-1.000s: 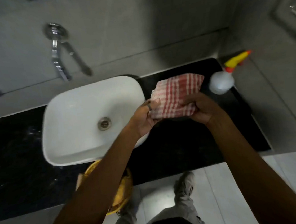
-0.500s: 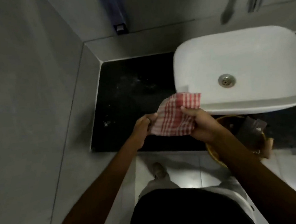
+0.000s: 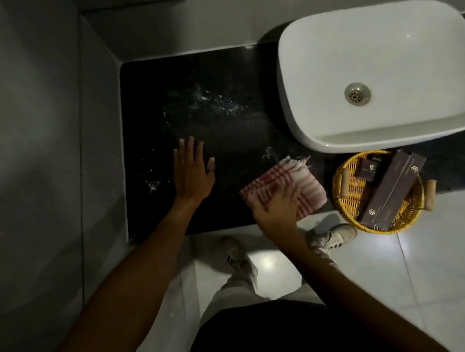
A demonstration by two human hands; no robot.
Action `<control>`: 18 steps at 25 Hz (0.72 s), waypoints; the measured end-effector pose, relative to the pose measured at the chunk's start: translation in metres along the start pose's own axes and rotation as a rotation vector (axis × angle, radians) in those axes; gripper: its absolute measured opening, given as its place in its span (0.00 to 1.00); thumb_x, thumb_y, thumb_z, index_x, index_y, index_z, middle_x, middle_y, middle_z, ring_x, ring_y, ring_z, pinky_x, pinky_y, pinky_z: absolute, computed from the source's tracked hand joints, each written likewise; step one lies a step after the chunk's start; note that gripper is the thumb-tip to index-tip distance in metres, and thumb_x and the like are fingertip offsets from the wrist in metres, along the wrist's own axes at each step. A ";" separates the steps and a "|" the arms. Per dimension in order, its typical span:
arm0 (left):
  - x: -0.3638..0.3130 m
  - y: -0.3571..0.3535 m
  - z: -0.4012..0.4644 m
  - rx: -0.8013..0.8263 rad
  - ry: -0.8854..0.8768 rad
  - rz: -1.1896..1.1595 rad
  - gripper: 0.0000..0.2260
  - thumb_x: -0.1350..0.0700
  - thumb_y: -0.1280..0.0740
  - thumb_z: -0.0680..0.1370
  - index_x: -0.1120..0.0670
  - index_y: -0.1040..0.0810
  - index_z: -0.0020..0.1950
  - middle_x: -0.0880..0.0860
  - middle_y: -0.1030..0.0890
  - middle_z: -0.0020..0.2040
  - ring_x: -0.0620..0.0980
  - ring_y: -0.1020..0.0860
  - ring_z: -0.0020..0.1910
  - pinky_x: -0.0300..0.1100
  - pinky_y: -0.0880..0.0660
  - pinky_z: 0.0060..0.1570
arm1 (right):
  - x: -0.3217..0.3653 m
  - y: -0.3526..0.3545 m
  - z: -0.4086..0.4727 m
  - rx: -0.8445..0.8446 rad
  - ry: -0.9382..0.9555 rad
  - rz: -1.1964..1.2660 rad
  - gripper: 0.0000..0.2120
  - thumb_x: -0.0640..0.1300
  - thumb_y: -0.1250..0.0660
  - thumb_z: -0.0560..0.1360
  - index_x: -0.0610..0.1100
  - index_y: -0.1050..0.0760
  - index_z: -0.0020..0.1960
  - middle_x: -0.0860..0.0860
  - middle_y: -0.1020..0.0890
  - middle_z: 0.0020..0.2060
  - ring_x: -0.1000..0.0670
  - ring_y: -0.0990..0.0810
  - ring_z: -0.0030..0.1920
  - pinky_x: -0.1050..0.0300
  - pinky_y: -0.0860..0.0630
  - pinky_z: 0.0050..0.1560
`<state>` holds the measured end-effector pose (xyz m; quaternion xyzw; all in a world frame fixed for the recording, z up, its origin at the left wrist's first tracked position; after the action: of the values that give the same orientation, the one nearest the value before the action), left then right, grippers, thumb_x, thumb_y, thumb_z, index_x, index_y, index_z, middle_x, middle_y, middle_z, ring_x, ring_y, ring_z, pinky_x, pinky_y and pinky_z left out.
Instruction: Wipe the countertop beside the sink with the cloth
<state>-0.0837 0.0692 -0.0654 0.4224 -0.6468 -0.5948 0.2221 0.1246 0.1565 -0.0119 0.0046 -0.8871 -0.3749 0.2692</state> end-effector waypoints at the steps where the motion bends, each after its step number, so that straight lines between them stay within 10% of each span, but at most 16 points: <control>1: 0.006 -0.008 0.000 -0.009 -0.013 0.008 0.27 0.45 0.46 0.87 0.55 0.41 0.84 0.59 0.44 0.85 0.60 0.49 0.85 0.57 0.53 0.84 | -0.006 -0.006 0.005 -0.101 -0.017 0.017 0.42 0.63 0.43 0.82 0.37 0.54 0.83 0.37 0.52 0.83 0.35 0.55 0.83 0.37 0.55 0.83; 5: 0.018 -0.023 0.001 -0.134 -0.068 -0.008 0.27 0.43 0.48 0.87 0.55 0.40 0.84 0.59 0.41 0.85 0.62 0.44 0.84 0.59 0.48 0.83 | -0.019 -0.013 0.037 -0.440 -0.010 -0.052 0.37 0.61 0.48 0.84 0.39 0.51 0.83 0.39 0.50 0.84 0.38 0.53 0.84 0.37 0.54 0.83; 18: 0.023 -0.029 0.003 -0.250 -0.082 -0.005 0.27 0.44 0.46 0.87 0.55 0.38 0.83 0.60 0.39 0.84 0.62 0.42 0.84 0.59 0.46 0.83 | 0.062 -0.056 0.120 -0.677 -0.150 -0.111 0.39 0.62 0.48 0.82 0.36 0.46 0.81 0.34 0.43 0.81 0.34 0.45 0.82 0.33 0.50 0.81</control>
<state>-0.0902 0.0543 -0.0992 0.3682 -0.5750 -0.6883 0.2448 0.0036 0.1828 -0.0887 -0.0642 -0.7281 -0.6612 0.1688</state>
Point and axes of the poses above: each hand's wrist, its own z-axis towards the middle knuckle, its own y-axis out of the back of the hand, x = y × z, the point moved 2 cm from there along z, towards the middle knuckle
